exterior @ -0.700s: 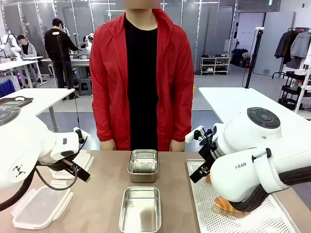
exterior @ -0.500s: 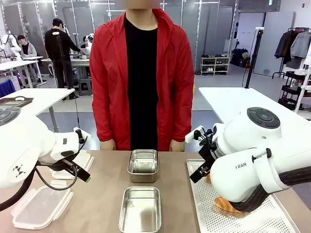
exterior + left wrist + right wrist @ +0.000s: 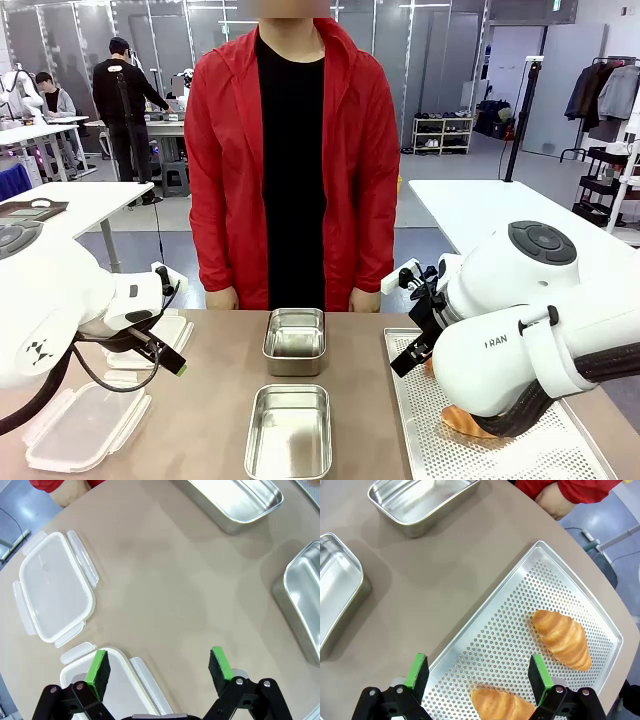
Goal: Place the bread into the airtight container.
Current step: Pick up a Butter Roll and place it into an empty Airtight Container.
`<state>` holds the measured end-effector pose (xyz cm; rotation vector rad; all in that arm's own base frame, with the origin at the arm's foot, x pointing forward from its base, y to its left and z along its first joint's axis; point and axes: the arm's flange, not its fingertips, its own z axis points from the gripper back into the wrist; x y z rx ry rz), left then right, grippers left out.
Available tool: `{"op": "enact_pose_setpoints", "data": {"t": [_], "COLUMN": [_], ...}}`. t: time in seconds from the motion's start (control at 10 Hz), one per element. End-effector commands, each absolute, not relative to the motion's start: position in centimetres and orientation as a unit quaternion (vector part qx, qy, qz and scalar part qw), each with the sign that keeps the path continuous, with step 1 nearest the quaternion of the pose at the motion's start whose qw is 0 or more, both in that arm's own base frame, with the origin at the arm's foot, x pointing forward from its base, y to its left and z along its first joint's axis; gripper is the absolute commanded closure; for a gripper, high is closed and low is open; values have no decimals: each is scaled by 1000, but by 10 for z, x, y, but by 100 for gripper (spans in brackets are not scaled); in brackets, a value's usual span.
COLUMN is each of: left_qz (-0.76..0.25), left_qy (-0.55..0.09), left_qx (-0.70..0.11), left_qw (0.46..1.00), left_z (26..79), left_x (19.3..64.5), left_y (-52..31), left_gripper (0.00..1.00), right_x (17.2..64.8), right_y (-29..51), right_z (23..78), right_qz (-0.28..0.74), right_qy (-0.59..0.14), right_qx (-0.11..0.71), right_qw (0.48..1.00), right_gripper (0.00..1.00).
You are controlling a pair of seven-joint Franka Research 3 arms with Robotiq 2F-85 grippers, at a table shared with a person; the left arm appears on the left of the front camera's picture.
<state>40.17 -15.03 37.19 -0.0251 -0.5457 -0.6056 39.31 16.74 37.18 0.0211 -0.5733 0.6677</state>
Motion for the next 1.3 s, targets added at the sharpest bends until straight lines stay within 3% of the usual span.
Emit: {"op": "enact_pose_setpoints", "data": {"t": [0.0,0.2,0.3,0.7,0.8,1.2], "left_qz": [-294,-294,-279,-280,-267,-266], "left_qy": [-265,-265,-263,-218,-223,-241], "left_qx": [-12,-12,-5,-52,-39,-122], "left_qw": [918,918,923,933,937,925], "left_z": [372,372,394,543,582,713], "left_x": [402,402,411,436,436,397], "left_y": [-150,-150,-157,-154,-142,-67], "left_gripper": [0,0,0,0,0,0], "right_x": [393,393,395,389,375,303], "right_y": [167,167,163,133,117,25], "right_z": [372,372,400,537,572,674], "right_qz": [322,323,320,309,307,305], "right_qy": [-277,-277,-274,-257,-257,-276], "right_qx": [11,10,30,48,51,54], "right_qw": [905,905,907,915,915,910], "right_gripper": [0,0,0,0,0,0]}}
